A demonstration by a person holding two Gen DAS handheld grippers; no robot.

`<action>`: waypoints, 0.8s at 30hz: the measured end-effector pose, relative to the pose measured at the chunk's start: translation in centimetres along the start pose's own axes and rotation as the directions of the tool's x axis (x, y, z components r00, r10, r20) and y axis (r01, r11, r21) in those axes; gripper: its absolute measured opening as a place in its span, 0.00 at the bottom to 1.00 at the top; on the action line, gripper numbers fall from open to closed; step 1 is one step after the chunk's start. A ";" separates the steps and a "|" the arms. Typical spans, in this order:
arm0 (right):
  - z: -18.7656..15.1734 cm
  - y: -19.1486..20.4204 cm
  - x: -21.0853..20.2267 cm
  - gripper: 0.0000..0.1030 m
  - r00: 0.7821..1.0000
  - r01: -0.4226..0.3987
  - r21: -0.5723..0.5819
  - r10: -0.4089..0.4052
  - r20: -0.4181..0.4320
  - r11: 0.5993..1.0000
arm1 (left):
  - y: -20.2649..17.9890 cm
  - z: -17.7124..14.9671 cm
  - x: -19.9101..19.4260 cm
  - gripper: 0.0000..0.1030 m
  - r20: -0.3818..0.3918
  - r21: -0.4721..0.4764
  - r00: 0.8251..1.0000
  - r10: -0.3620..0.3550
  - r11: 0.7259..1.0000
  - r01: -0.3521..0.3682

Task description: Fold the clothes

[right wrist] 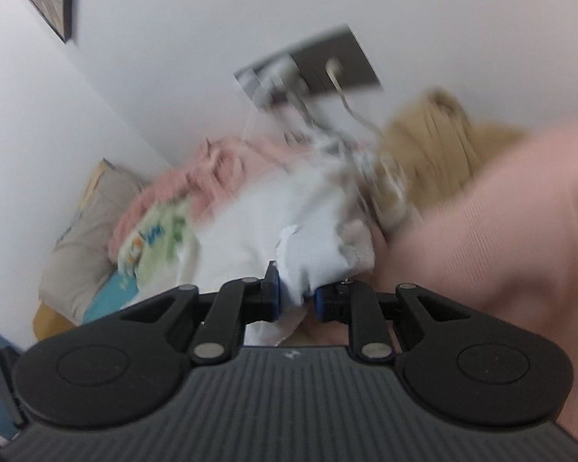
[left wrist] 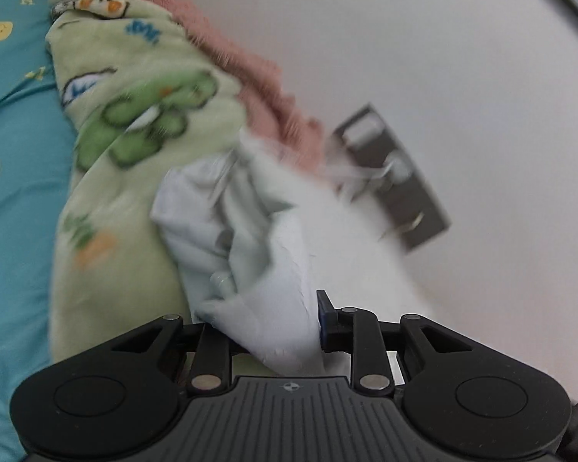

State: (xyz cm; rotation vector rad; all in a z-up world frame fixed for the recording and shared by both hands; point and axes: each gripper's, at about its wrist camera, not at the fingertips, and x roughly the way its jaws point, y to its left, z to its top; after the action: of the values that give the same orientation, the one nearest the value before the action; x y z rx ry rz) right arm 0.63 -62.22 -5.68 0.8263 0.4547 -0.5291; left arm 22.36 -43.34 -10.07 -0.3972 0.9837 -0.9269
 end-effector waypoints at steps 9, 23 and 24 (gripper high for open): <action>-1.4 1.2 -3.2 0.70 1.000 0.013 -0.090 -0.015 -0.021 0.996 | -1.3 -1.1 -4.3 0.91 0.055 0.177 0.984 0.167 0.969 -0.174; -3.5 9.4 -18.8 0.80 0.984 -0.057 -0.391 0.118 0.133 0.919 | -12.8 -6.2 -23.6 1.00 0.372 0.446 0.917 0.145 0.838 -0.314; -3.9 9.8 -19.9 0.80 0.982 -0.062 -0.401 0.127 0.137 0.914 | -13.6 -6.7 -24.9 1.00 0.389 0.462 0.911 0.138 0.827 -0.322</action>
State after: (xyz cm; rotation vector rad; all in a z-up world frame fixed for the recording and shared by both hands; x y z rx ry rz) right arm -9.60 -48.46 8.88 0.4094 0.3539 -0.3911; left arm 4.47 -30.07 8.74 0.0301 0.4192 -0.8231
